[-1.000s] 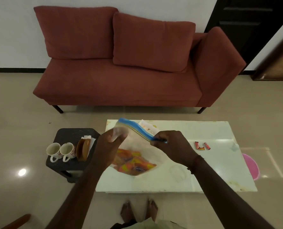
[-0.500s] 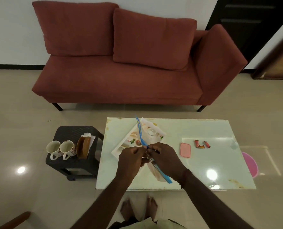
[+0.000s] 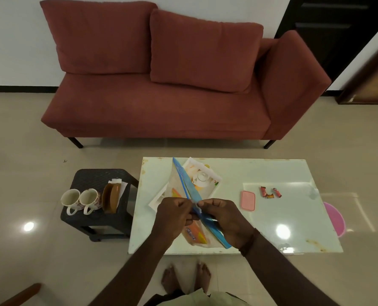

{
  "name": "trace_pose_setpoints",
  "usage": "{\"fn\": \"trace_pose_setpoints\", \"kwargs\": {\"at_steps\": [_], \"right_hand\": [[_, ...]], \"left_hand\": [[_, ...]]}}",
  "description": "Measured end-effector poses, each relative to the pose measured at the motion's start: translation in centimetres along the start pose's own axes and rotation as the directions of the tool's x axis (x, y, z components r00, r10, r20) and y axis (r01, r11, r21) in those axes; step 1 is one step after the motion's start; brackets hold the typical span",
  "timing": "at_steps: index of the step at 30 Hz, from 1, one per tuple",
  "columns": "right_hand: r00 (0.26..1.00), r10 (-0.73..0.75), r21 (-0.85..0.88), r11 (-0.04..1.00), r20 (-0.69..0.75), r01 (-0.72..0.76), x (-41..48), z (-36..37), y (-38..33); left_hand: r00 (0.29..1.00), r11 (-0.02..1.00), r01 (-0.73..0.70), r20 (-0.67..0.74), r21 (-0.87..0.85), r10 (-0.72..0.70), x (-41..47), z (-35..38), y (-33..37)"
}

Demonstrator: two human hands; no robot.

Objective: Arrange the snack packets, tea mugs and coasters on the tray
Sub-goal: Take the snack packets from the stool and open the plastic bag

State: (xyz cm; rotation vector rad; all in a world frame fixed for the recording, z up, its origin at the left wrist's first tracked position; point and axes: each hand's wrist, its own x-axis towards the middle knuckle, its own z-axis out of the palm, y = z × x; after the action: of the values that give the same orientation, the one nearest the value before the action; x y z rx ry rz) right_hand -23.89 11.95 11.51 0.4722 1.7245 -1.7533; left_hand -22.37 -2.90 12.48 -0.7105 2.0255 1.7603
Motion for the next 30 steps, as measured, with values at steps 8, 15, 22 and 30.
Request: {"fn": "trace_pose_setpoints", "kwargs": {"at_steps": [8,15,22,30], "right_hand": [[0.970,-0.086,0.045,0.994,-0.227,0.098,-0.6,1.0,-0.4],[0.913,-0.202,-0.076,0.979,-0.355,0.187,0.1,-5.5,-3.4],[0.845,-0.412,-0.481,0.849,-0.341,0.219,-0.1,-4.3,-4.4],[0.886,-0.429,-0.568,0.779,-0.177,0.264,-2.0,0.1,-7.9]], "left_hand": [[0.994,0.998,-0.022,-0.104,-0.051,0.017,-0.3,-0.3,-0.5],[0.978,0.997,0.030,-0.203,-0.073,-0.044,0.0,-5.2,-0.9],[0.974,0.990,-0.105,-0.190,0.094,0.121,-0.1,-5.6,-1.2],[0.895,0.800,0.000,-0.356,-0.600,-0.268,3.8,-3.4,-9.1]]}}
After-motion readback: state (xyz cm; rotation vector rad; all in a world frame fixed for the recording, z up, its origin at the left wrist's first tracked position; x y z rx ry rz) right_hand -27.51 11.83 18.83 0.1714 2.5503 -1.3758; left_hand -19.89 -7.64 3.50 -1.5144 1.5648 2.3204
